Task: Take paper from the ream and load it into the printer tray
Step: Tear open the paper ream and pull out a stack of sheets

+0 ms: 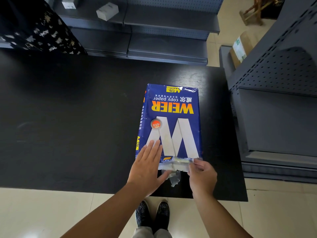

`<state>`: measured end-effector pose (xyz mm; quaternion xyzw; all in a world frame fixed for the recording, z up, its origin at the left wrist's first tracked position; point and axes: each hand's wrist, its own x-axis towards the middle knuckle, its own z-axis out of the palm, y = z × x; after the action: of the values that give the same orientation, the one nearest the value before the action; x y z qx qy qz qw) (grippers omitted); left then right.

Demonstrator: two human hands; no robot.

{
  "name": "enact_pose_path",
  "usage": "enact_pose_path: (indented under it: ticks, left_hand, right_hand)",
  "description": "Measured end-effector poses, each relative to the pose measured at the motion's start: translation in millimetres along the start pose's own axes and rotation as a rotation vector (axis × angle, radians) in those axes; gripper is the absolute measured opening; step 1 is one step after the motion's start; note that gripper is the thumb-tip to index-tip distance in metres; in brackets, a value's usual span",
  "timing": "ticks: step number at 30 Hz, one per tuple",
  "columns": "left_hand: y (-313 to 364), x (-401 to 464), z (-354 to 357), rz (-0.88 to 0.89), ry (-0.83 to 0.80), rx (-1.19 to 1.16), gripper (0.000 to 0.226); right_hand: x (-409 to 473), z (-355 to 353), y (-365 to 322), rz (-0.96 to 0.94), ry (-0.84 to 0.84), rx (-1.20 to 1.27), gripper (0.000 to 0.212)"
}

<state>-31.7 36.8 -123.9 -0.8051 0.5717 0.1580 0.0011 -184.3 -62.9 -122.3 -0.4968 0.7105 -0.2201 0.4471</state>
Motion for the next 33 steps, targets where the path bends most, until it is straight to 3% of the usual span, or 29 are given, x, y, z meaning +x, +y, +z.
enact_pose_path:
  ticks: [8,13,19,25,29,31,33]
  left_hand:
    - [-1.2,-8.2,-2.2,-0.016,0.014,0.005,0.087]
    - [-1.6,-20.2,-10.4,-0.014,-0.007,-0.002,0.085]
    - [-1.3,-49.8,-13.6,-0.099,0.018,-0.045,0.078]
    - [-0.9,-71.8,-19.3,-0.158,-0.015,-0.132,0.075]
    - [-3.2,-78.0,-14.0,-0.304,0.05,-0.54,0.067]
    - [-0.3,-74.8,-12.8,-0.424,0.124,-0.835,0.055]
    - [2.6,-71.1,-14.8,-0.558,0.155,-0.981,0.048]
  right_hand:
    - [2.4,-5.5,-5.4,0.192,-0.007,0.11,0.009]
    - [-4.2,-18.1,-1.8,0.215,-0.051,0.113,0.005]
    - [-12.3,-34.0,-12.7,0.25,-0.109,0.351,0.004]
    - [-3.9,-50.1,-4.0,0.226,-0.168,0.358,0.034]
    - [-14.0,-60.8,0.5,0.187,-0.224,0.266,0.051]
    - [-22.3,-66.8,5.7,0.176,-0.24,0.221,0.052]
    - [-34.1,-72.8,13.1,0.166,-0.254,0.149,0.045]
